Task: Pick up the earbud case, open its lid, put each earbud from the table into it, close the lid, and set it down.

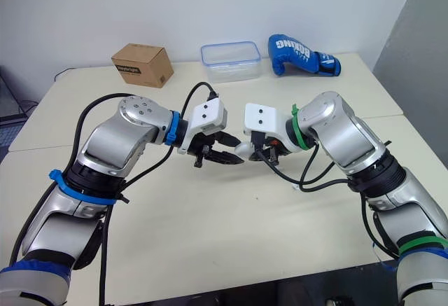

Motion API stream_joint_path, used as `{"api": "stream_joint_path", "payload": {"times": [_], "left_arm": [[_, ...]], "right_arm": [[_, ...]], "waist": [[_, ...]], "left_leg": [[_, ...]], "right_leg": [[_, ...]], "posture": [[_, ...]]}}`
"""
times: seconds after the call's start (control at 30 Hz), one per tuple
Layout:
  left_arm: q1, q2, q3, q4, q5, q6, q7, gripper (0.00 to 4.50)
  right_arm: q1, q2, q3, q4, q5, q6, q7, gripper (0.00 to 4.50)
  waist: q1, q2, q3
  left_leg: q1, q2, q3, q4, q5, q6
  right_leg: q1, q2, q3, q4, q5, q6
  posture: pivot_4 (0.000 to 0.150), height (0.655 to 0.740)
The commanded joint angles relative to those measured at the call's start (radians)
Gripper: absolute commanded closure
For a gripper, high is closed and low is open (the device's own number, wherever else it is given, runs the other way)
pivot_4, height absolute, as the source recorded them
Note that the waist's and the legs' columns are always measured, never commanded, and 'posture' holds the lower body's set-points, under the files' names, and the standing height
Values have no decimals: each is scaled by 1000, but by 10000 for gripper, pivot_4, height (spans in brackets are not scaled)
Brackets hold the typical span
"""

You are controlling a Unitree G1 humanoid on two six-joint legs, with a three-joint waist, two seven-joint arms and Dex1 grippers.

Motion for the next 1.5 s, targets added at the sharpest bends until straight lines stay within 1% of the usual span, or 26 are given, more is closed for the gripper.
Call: {"api": "stream_joint_path", "payload": {"times": [0.03, 0.5, 0.6, 0.67, 0.7, 1.17, 1.23, 1.27, 1.4, 1.5], "left_arm": [[-36, 8, 31, -19, -11, 2, 0, 24552], [-29, -23, 20, -28, -32, 22, 4, 24552], [-31, -28, 20, -27, -39, 26, 3, 30259], [-31, -28, 19, -27, -40, 27, 2, 36723], [-31, -28, 18, -27, -41, 27, 2, 37125], [-22, -13, 16, -26, -17, 8, 12, 37123], [-20, -15, 20, -29, -20, 11, 17, 37123], [-19, -15, 22, -29, -20, 11, 22, 37123], [-7, -16, 44, -28, -30, 20, 46, 37123], [8, -25, 103, -22, -67, 26, 77, 37123]], "right_arm": [[-13, -9, -30, -33, -3, -3, 1, 37113], [-27, 5, -40, -33, 3, 15, -6, 37113], [-29, 6, -42, -33, 5, 20, -7, 37113], [-32, 8, -45, -33, 6, 23, -9, 37113], [-33, 8, -47, -33, 6, 25, -9, 37113], [-35, 20, -53, -20, 9, 5, -7, 37113], [-33, 16, -58, -33, 31, 18, 16, 29861], [-32, 15, -59, -37, 32, 18, 15, 27404], [-28, 25, -83, -12, 23, 9, -21, 13496], [-15, 15, -133, -7, 60, 36, -19, 13496]], "waist": [[0, 0, 0], [0, 0, 0], [0, 0, 0], [0, 0, 0], [0, 0, 0], [0, 0, 0], [0, 0, 0], [0, 0, 0], [0, 0, 0], [0, 0, 0]], "left_leg": [[0, 0, 0, 0, 0, 0], [0, 0, 0, 0, 0, 0], [0, 0, 0, 0, 0, 0], [0, 0, 0, 0, 0, 0], [0, 0, 0, 0, 0, 0], [0, 0, 0, 0, 0, 0], [0, 0, 0, 0, 0, 0], [0, 0, 0, 0, 0, 0], [0, 0, 0, 0, 0, 0], [0, 0, 0, 0, 0, 0]], "right_leg": [[0, 0, 0, 0, 0, 0], [0, 0, 0, 0, 0, 0], [0, 0, 0, 0, 0, 0], [0, 0, 0, 0, 0, 0], [0, 0, 0, 0, 0, 0], [0, 0, 0, 0, 0, 0], [0, 0, 0, 0, 0, 0], [0, 0, 0, 0, 0, 0], [0, 0, 0, 0, 0, 0], [0, 0, 0, 0, 0, 0]], "posture": [[1500, 7400], [1500, 7400], [1500, 7400], [1500, 7400], [1500, 7400], [1500, 7400], [1500, 7400], [1500, 7400], [1500, 7400], [1500, 7400]]}}
